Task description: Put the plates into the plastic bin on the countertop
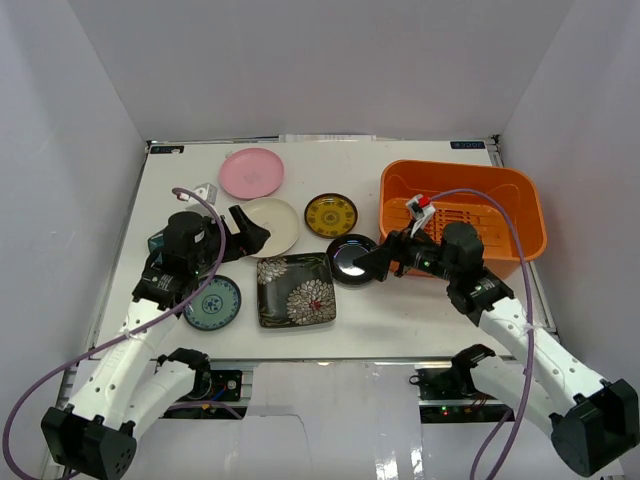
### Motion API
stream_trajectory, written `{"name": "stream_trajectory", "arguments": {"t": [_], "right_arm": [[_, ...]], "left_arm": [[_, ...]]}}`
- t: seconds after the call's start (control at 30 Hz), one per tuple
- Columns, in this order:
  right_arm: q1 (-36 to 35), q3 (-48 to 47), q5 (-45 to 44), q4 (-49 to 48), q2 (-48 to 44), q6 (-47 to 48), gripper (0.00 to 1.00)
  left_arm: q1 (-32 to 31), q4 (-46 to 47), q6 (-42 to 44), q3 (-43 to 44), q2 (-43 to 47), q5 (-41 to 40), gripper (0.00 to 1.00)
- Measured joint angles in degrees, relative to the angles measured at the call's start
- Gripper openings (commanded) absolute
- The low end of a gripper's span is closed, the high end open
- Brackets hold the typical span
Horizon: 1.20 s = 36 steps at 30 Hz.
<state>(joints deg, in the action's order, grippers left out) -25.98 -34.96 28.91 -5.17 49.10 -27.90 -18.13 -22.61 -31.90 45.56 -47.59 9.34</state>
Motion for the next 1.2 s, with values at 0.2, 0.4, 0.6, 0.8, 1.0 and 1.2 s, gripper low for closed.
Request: {"name": "stream_trajectory", "arguments": {"t": [0.2, 0.4, 0.6, 0.8, 1.0, 1.2], "right_arm": [[-15.52, 3.61, -7.19, -2.36, 0.61, -1.42, 0.9], [-27.26, 14.73, -18.47, -9.07, 0.24, -9.14, 0.75], [-33.2, 27.45, -31.78, -14.99, 0.85, -19.58, 0.8], [-33.55, 28.96, -38.05, -25.2, 11.78, -27.06, 0.72], [-33.57, 23.74, -38.38, -41.0, 30.97, -33.35, 0.59], [-33.57, 18.75, -38.21, -50.9, 44.89, -39.01, 0.17]], "left_arm": [[0.0, -2.27, -2.86, -0.33, -1.09, -7.98, 0.96], [0.0, -2.25, -6.14, -2.49, -2.21, -10.86, 0.92], [0.0, -3.39, -6.4, -6.58, 5.33, -14.16, 0.91], [0.0, -2.75, -4.02, -8.35, 13.79, -14.64, 0.91], [0.0, -1.38, -0.79, -10.95, 16.0, -11.1, 0.91], [0.0, 0.02, 2.38, -11.04, 16.26, -5.55, 0.91]]}}
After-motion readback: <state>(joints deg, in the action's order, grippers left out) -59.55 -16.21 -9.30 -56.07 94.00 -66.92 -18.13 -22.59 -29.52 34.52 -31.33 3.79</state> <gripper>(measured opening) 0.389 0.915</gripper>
